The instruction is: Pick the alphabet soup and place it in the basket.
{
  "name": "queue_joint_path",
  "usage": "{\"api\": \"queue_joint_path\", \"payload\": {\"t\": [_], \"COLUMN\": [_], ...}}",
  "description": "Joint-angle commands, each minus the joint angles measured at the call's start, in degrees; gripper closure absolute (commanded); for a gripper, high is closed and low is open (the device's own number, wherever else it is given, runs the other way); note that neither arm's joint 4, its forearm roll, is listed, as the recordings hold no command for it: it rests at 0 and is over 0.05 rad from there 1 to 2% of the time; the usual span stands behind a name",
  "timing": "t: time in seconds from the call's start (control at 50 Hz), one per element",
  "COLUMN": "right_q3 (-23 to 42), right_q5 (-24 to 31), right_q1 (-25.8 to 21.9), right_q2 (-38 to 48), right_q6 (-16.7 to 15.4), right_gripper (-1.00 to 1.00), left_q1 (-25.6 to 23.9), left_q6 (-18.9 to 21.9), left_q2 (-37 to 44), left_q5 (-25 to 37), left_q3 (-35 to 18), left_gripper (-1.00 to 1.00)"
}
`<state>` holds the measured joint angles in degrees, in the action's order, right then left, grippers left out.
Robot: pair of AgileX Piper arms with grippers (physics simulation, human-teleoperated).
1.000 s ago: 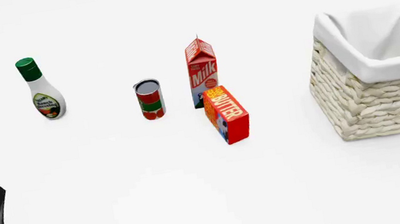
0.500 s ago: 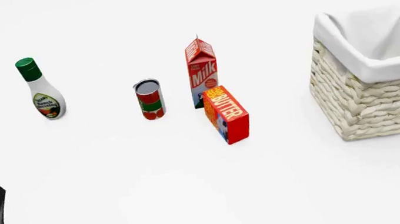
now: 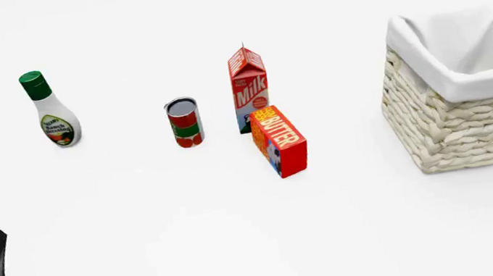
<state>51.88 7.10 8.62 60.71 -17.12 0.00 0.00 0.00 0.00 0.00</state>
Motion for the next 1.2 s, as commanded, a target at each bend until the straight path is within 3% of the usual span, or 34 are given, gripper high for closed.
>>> {"api": "queue_joint_path", "payload": {"t": [0.02, 0.32, 0.68, 1.2], "right_q3": [2.88, 2.74, 5.53, 7.69], "right_q5": [2.52, 3.13, 4.42, 0.66], "right_q1": [0.55, 2.25, 2.63, 2.56], "right_q2": [3.83, 8.02, 13.08, 23.34], "right_q6": [-1.74, -6.13, -8.26, -11.33], "right_gripper": [1.00, 1.00, 1.00, 1.00], "left_q1": [0.00, 0.00, 0.00, 0.00], "left_q6": [0.00, 0.00, 0.00, 0.00], "left_q2": [0.00, 0.00, 0.00, 0.00], "left_q5": [0.00, 0.00, 0.00, 0.00], "left_q3": [0.00, 0.00, 0.00, 0.00], "left_gripper": [-1.00, -1.00, -1.00, -1.00]}}
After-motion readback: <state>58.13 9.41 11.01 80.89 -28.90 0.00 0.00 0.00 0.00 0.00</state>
